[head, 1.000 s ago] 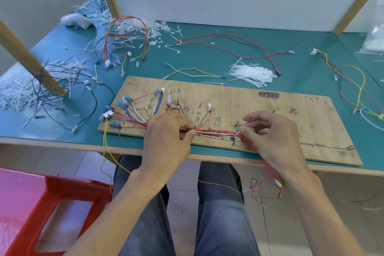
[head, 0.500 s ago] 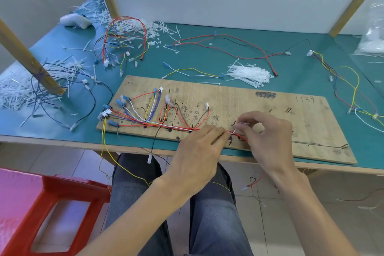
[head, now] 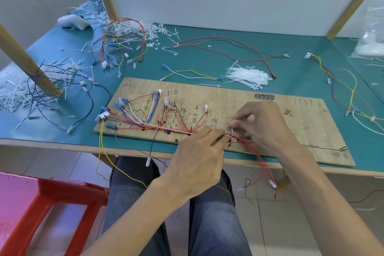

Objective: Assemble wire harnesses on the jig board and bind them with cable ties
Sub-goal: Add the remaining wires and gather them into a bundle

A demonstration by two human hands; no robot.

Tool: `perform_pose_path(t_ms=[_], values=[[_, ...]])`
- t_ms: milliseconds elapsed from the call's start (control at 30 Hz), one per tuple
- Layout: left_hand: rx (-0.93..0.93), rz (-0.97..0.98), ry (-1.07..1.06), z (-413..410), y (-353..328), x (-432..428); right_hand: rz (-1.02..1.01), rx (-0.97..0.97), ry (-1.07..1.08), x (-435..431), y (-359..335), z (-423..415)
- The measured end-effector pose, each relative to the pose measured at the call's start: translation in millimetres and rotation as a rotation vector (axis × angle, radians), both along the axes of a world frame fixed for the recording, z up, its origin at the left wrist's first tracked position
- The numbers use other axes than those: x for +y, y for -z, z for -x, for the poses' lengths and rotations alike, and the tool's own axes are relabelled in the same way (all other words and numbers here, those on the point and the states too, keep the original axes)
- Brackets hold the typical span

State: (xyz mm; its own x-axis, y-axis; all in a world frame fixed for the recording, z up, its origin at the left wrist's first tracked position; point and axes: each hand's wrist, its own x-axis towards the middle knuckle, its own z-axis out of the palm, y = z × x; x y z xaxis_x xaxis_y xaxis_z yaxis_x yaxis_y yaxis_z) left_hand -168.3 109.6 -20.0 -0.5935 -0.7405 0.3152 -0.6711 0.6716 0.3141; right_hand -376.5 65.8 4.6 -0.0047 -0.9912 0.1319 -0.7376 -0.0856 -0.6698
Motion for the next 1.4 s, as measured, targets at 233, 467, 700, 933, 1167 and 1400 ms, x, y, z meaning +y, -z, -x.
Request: perform_pose_path(t_ms=[233, 467, 700, 933, 1167, 1400], values=[[-0.020, 0.020, -0.006, 0, -1, -4, 0.051, 0.148, -0.044, 15, 0, -6], [-0.165, 0.054, -0.070, 10, -7, -26, 0.032, 0.179, -0.031, 19, -2, -14], [-0.190, 0.065, -0.096, 16, -17, -40, -0.063, 0.280, -0.035, 11, -5, -13], [-0.217, 0.110, -0.137, 18, -16, -45, -0.160, 0.242, -0.096, -2, -16, -4], [-0.246, 0.192, -0.080, 21, -15, -42, -0.092, 0.264, -0.099, 5, -15, -9], [-0.270, 0.188, -0.087, 22, -20, -40, 0.005, 0.201, 0.068, 48, 3, -16]])
